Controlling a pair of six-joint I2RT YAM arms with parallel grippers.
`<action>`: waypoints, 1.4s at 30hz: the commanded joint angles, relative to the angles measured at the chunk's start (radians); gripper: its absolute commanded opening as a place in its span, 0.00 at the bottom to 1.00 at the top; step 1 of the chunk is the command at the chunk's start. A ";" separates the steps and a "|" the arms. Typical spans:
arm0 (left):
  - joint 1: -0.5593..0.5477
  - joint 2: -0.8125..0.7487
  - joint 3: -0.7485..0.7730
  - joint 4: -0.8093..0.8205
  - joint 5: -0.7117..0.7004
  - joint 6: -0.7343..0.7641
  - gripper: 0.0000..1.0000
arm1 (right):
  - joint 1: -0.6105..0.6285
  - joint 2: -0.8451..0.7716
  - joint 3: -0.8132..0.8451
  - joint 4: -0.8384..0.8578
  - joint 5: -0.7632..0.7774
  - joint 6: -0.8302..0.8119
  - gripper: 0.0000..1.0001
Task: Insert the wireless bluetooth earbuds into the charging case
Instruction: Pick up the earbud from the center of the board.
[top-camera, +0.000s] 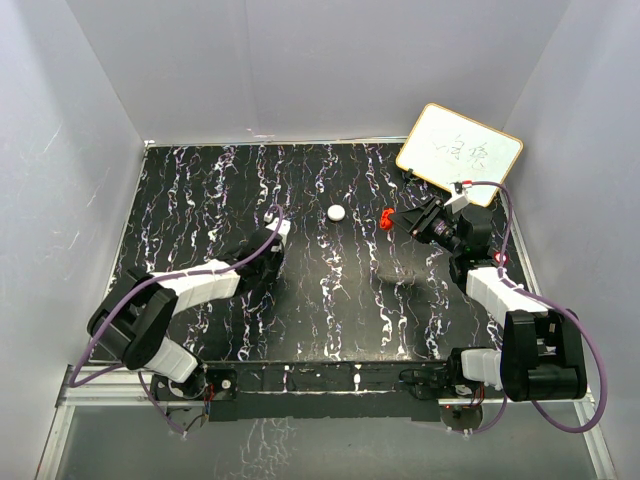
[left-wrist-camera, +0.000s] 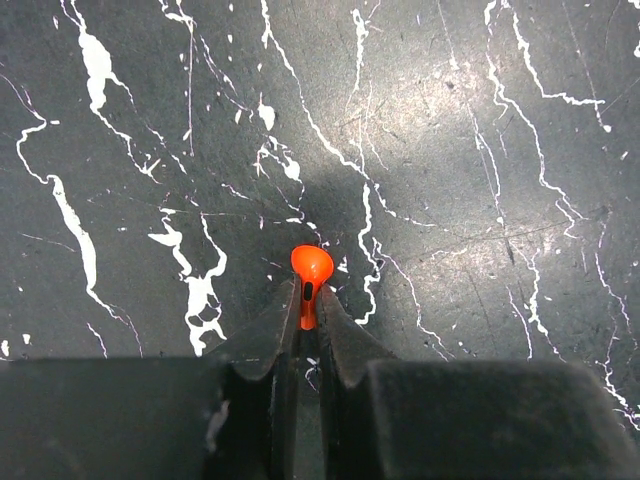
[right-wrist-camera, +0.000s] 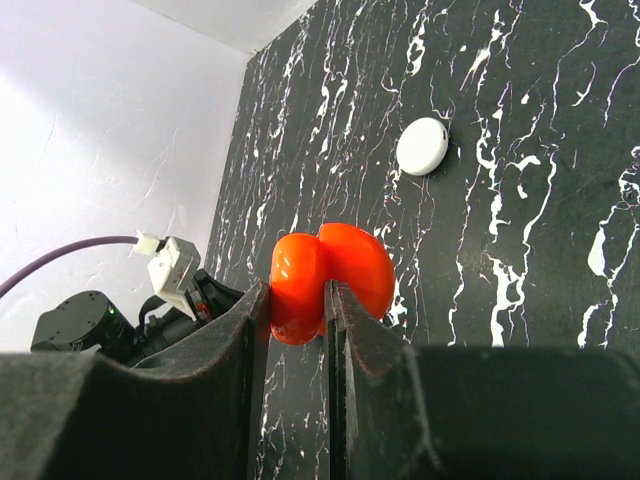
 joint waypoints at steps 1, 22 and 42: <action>0.007 -0.047 0.051 -0.017 0.001 0.009 0.00 | -0.003 0.006 0.041 0.042 -0.023 -0.020 0.00; 0.007 -0.215 -0.058 0.673 0.203 0.145 0.00 | 0.163 0.377 0.216 0.160 -0.480 -0.008 0.00; 0.006 -0.104 -0.036 0.871 0.514 0.118 0.00 | 0.212 0.648 0.276 0.738 -0.561 0.559 0.00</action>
